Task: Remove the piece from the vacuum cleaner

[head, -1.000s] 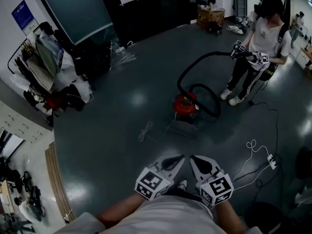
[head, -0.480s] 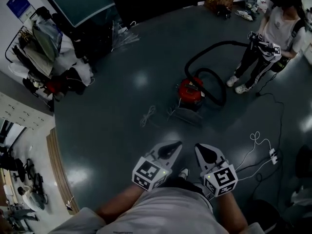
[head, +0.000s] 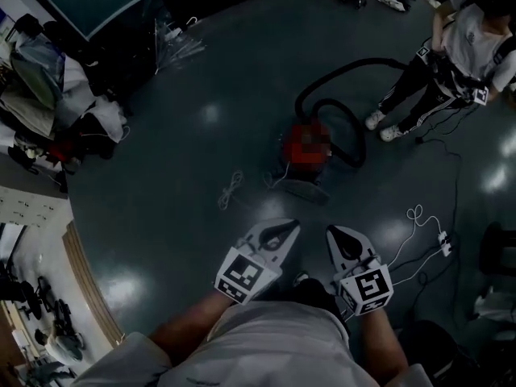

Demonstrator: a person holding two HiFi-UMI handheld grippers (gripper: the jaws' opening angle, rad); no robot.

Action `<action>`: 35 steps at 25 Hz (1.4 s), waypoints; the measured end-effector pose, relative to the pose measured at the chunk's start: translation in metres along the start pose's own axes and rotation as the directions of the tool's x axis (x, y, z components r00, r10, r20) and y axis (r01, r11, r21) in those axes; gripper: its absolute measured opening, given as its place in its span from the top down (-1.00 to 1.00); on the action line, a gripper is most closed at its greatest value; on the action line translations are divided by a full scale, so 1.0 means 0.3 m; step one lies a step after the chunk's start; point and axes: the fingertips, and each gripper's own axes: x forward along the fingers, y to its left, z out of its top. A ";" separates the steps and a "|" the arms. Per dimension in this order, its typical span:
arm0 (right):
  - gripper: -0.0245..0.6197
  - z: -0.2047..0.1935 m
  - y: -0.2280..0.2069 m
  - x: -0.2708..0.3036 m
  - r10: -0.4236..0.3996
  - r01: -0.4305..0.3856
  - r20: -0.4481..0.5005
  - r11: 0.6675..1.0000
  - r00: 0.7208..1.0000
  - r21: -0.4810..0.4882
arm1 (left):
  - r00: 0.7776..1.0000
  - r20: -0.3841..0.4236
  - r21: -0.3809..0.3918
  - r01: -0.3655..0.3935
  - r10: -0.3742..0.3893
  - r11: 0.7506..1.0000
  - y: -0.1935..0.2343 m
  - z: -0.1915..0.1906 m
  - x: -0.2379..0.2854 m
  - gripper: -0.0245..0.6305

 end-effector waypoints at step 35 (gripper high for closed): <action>0.54 -1.531 -0.795 1.158 0.092 -0.318 -0.646 0.916 0.757 -0.243 | 0.985 -0.127 -0.052 0.112 -0.118 0.992 0.571 -0.601 0.869 0.91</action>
